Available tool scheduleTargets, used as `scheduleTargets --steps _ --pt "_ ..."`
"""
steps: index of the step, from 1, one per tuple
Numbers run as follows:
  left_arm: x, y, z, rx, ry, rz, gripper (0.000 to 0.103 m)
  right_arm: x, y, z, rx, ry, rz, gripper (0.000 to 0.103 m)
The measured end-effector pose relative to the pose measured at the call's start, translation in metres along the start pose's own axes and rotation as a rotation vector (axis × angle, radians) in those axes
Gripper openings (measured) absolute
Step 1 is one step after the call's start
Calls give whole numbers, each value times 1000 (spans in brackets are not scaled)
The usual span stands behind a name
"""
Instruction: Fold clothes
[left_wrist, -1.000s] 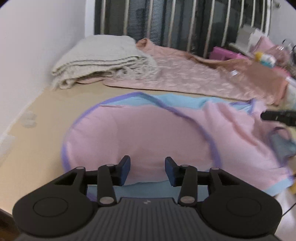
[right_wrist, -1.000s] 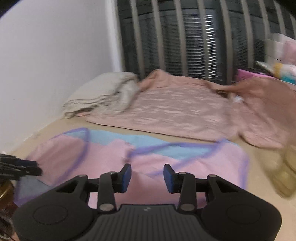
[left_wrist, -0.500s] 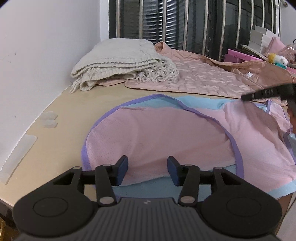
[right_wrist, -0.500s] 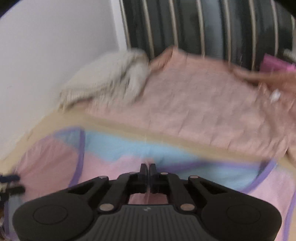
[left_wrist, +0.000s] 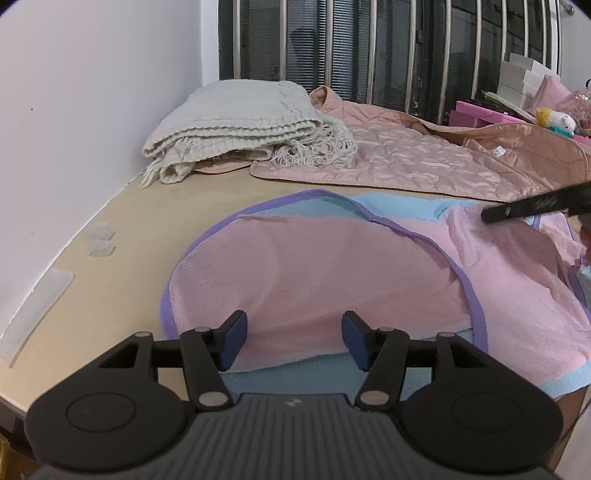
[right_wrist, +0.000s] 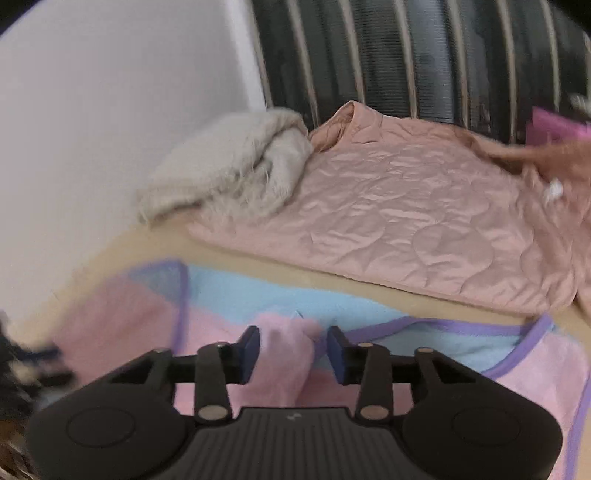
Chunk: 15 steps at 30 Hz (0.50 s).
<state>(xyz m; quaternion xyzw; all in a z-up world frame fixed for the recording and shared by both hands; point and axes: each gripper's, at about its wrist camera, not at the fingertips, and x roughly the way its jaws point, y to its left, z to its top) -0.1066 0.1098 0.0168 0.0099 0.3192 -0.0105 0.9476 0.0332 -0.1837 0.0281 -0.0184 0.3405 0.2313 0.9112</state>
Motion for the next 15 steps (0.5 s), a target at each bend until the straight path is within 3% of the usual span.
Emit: scheduleTargets --steps 1,3,7,9,11,12,15 --pt "0 0 0 -1 0 -3 58 5 1 1 -6 12 -19 1" --pt "0 2 0 -2 -2 -7 58 9 -1 7 1 0 -41 1" --pt "-1 3 -2 -4 -6 -5 58 12 -13 22 11 -48 -171 2" --pt "-1 3 -2 -6 -8 -5 58 12 -3 25 -32 -20 -158 9" --pt "-1 3 -2 -11 -8 -5 59 4 16 23 -101 -39 -96 32" --pt "-2 4 -2 -17 -7 -8 59 0 27 22 -141 -57 -62 49" --pt "-9 5 -1 -40 -29 -32 59 6 59 23 -236 -55 32 48"
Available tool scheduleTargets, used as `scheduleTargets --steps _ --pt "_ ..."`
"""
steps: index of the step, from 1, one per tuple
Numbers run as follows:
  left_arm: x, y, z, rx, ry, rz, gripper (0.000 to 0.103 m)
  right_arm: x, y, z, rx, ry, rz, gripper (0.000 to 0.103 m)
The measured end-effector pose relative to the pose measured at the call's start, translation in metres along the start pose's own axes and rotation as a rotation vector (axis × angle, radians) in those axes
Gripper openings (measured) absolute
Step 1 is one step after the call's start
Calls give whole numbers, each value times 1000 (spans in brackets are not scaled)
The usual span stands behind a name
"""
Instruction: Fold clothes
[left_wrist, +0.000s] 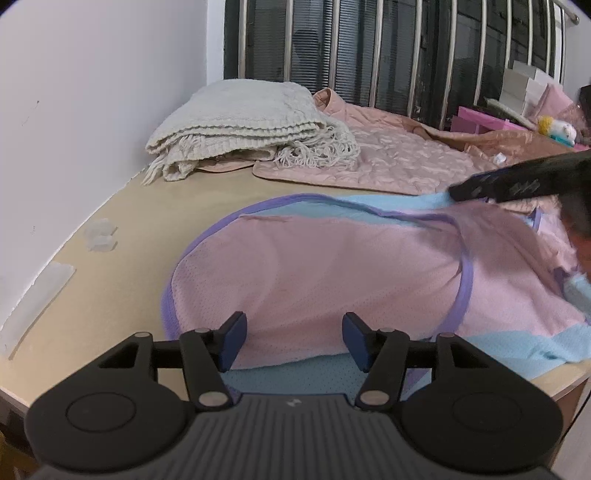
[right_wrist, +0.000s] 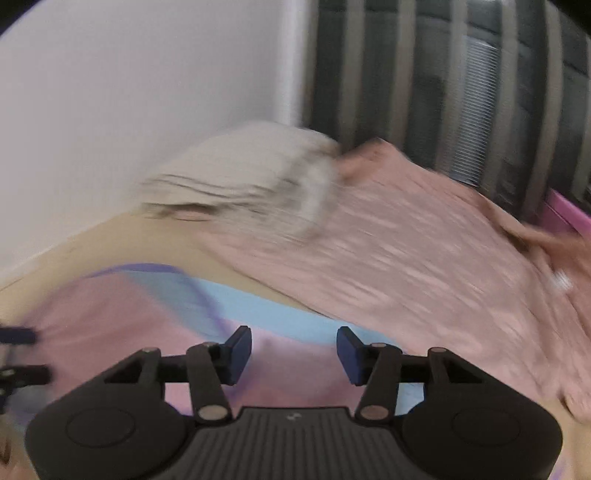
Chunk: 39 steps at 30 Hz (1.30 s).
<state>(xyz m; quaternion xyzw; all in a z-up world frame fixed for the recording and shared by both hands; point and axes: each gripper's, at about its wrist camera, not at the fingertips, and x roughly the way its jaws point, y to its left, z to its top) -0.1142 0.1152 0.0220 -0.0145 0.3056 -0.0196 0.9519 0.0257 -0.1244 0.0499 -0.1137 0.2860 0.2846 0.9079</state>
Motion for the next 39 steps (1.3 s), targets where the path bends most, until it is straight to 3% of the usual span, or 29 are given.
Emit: scheduleTargets --steps 2,3,4,5,8,12,13,14,15,19,24,28,32,33,35,39 --pt "-12 -1 0 -19 -46 -52 59 21 11 4 -29 62 19 44" --pt "-15 -3 0 -31 -50 -91 59 32 14 5 -28 96 16 33" --pt "-19 -5 -1 -44 -54 -131 59 42 13 6 -14 129 13 11" --pt "-22 -6 -1 -57 -58 -170 59 51 11 6 16 159 18 2" --pt "-19 -18 -5 -62 -40 -250 58 53 0 12 114 133 57 2" --pt "-7 -38 -8 -30 4 -291 57 36 -1 20 225 75 161 2" --pt "-4 -43 -9 -22 13 -300 42 34 1 21 232 70 170 2" --pt "-2 -47 -11 -13 22 -304 12 35 4 22 228 74 173 2" --pt "-1 -49 -13 -9 31 -296 4 36 7 23 223 79 165 2" --pt "-5 -42 -21 -58 29 -298 2 40 10 22 223 97 155 2" --pt "-37 -26 -26 -156 -27 -355 2 41 10 19 219 100 168 2" --pt "-60 -27 -37 -124 -11 -362 2 44 16 21 205 104 173 2" --pt "-58 -27 -42 -129 16 -309 10 60 29 19 166 142 166 8" --pt "-58 -24 -40 -143 4 -304 15 63 32 19 156 148 165 13" --pt "-60 -20 -36 -150 -30 -277 49 62 32 21 166 134 136 16" --pt "-47 -15 -33 -86 -1 -164 47 40 26 28 168 79 122 17"
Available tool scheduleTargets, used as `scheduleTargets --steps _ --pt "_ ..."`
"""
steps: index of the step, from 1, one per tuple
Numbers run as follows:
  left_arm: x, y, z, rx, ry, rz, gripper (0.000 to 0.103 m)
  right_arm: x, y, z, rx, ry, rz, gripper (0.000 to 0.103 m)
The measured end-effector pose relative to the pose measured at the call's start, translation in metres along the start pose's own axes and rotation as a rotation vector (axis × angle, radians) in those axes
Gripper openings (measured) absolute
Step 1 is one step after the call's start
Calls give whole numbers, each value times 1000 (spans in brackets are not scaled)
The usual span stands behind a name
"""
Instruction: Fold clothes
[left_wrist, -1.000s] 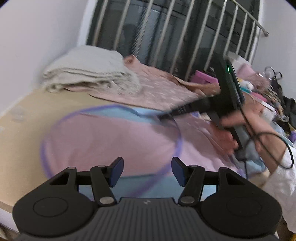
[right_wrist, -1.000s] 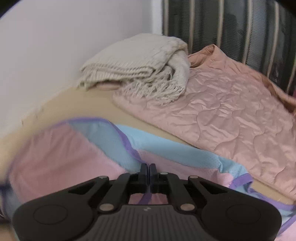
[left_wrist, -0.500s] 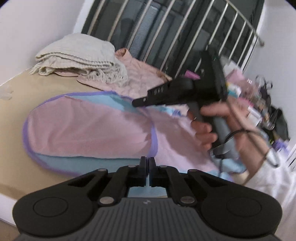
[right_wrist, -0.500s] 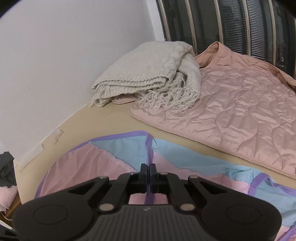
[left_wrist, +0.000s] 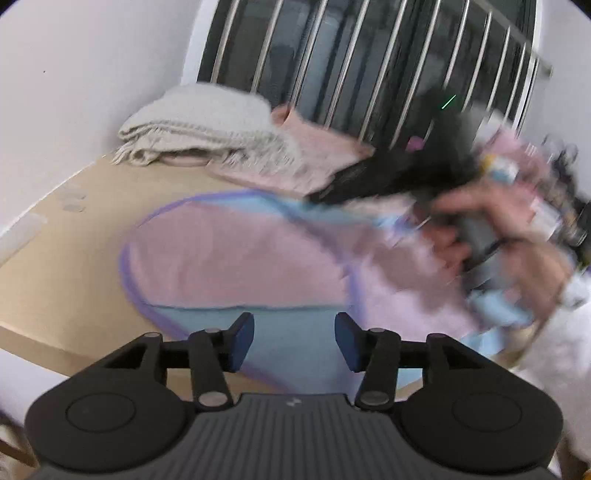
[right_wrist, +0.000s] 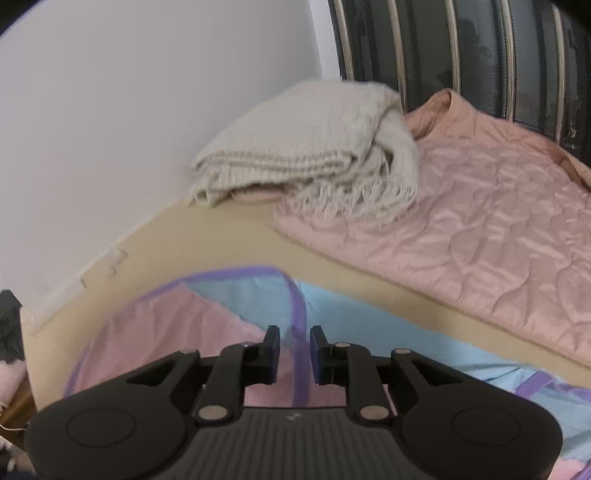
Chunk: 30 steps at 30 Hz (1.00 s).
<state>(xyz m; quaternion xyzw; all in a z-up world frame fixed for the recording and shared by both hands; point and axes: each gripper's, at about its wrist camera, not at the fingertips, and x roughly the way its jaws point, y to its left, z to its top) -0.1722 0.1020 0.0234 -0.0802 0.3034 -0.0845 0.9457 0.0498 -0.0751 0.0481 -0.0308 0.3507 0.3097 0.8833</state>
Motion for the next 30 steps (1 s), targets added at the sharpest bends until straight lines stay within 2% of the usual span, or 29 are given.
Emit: scheduleTargets --steps 1,3,6,8,9,11,12,13,14,16,19,21,23,24,25,26,30 --pt "2 2 0 6 4 15 40 -9 -1 1 -4 -19 -19 17" --pt "5 7 0 7 7 37 39 -33 -7 -3 -23 -55 -48 19" --pt "6 14 2 14 -1 110 39 -79 -33 -23 -32 -92 -128 38" --pt "4 17 9 -26 16 135 35 -107 -55 -43 -28 -88 -207 38" --pt "-2 15 16 -64 0 101 34 -121 -66 -54 -27 -87 -246 38" --pt "-4 -3 28 -65 -53 -42 37 -143 -84 -82 -19 -65 -279 38" --pt "-1 -16 34 -45 -64 -111 39 -151 -90 -96 -14 -53 -269 38" --pt "11 -32 38 2 -51 -148 39 -154 -92 -106 -9 -44 -257 38" --pt "24 -47 39 56 -31 -149 39 -154 -92 -115 -1 -42 -243 38" --pt "50 -69 36 133 17 -104 39 -153 -89 -128 6 -50 -210 38" --pt "69 -75 28 122 79 -93 39 -146 -79 -139 -31 -77 -172 38" --pt "68 -73 22 125 70 -66 39 -140 -75 -144 -55 -76 -165 38" --pt "67 -70 21 144 66 -24 39 -133 -77 -147 -40 -72 -151 32" --pt "66 -68 21 145 66 -8 39 -133 -78 -147 -16 -85 -147 7" --pt "67 -66 23 143 67 1 39 -133 -81 -146 11 -84 -152 1" --pt "67 -64 24 139 70 8 39 -137 -84 -145 35 -82 -149 1" --pt "69 -61 28 143 73 29 39 -170 -89 -150 64 -167 -176 1"
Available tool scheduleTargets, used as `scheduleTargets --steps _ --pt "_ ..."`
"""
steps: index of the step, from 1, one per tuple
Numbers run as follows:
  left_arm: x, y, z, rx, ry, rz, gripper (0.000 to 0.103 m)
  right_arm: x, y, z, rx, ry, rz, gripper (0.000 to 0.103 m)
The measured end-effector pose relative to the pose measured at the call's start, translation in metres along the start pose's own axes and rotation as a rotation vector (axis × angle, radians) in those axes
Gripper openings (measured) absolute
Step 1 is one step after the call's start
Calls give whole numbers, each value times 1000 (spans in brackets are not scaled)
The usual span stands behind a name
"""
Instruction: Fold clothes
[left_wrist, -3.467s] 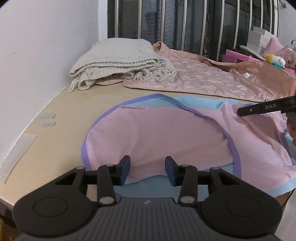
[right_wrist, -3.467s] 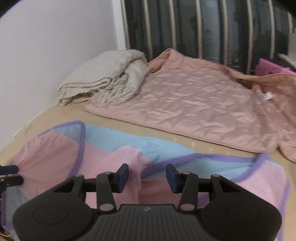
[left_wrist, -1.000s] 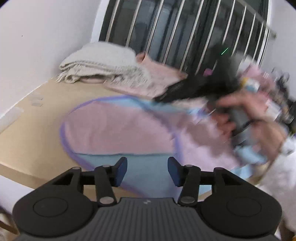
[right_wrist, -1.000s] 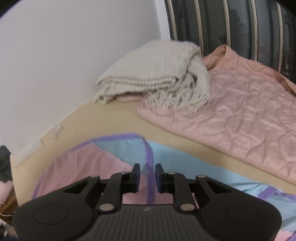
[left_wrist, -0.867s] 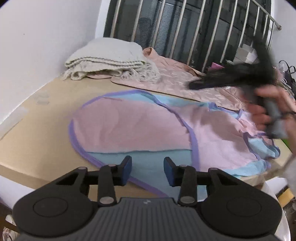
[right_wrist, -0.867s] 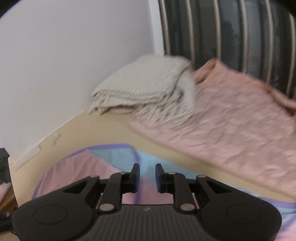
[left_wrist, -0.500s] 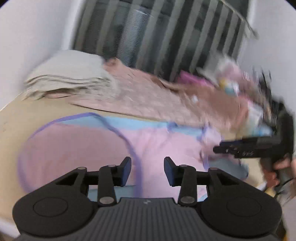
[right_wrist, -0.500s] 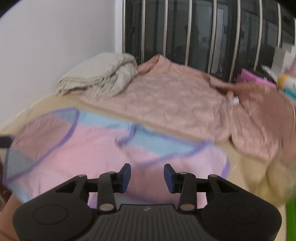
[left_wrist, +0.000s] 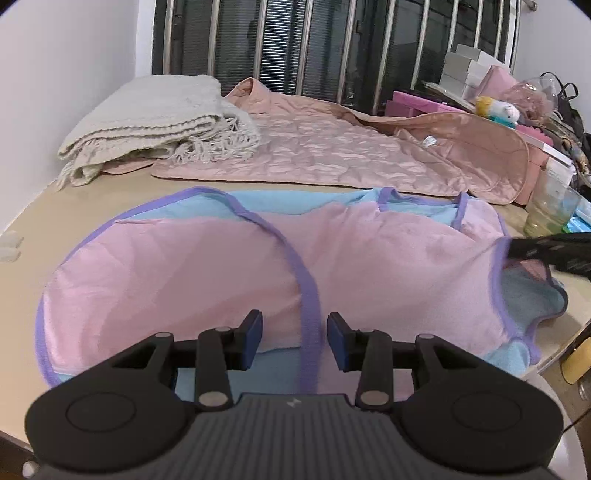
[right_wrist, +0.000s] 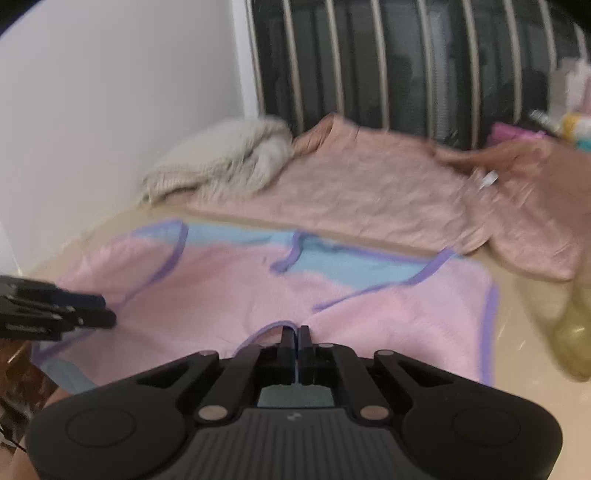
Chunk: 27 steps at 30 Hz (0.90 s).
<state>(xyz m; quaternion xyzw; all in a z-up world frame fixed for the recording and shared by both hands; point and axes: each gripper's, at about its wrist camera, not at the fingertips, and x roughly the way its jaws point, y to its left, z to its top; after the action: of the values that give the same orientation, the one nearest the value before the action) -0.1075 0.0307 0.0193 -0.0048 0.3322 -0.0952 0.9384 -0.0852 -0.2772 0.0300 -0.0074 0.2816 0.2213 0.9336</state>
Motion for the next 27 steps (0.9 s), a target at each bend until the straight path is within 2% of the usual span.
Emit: scheduleTargets --steps 1,3,6,9,10,12,13,15,16,18,19,21,26,27 --pt "0 0 -1 5 -3 1 39 -9 -3 -1 11 -17 -10 1" --pt "1 -1 -1 12 -5 3 39 -18 -8 -5 22 10 10 1" --pt "2 -3 -1 20 -5 6 40 -15 -3 -9 -21 93 24 9" --pt "2 -3 -1 24 -8 6 40 -16 -3 1 5 26 53 46" --pt "2 -3 -1 25 -9 6 40 -10 -4 7 13 13 43 46" --pt "2 -5 -2 28 -11 8 41 3 -6 19 27 -10 18 42" --pt "3 -5 -2 30 -12 9 42 15 -11 24 30 6 -13 38" --pt "3 -6 -3 36 -14 14 42 42 -18 27 45 78 -109 28" --pt "2 -7 -3 38 -17 15 42 56 -21 28 54 115 -158 28" --pt "2 -6 -4 37 -22 9 42 62 -21 22 70 110 -159 26" --pt "2 -5 -4 34 -22 5 42 62 -19 20 62 97 -160 21" --pt "2 -4 -4 38 -19 3 42 60 -20 18 83 80 -173 0" --pt "1 -7 -5 52 -25 8 42 40 -51 22 251 -33 -137 0" --pt "1 -7 -5 50 -26 8 42 40 -55 22 258 -36 -159 0"
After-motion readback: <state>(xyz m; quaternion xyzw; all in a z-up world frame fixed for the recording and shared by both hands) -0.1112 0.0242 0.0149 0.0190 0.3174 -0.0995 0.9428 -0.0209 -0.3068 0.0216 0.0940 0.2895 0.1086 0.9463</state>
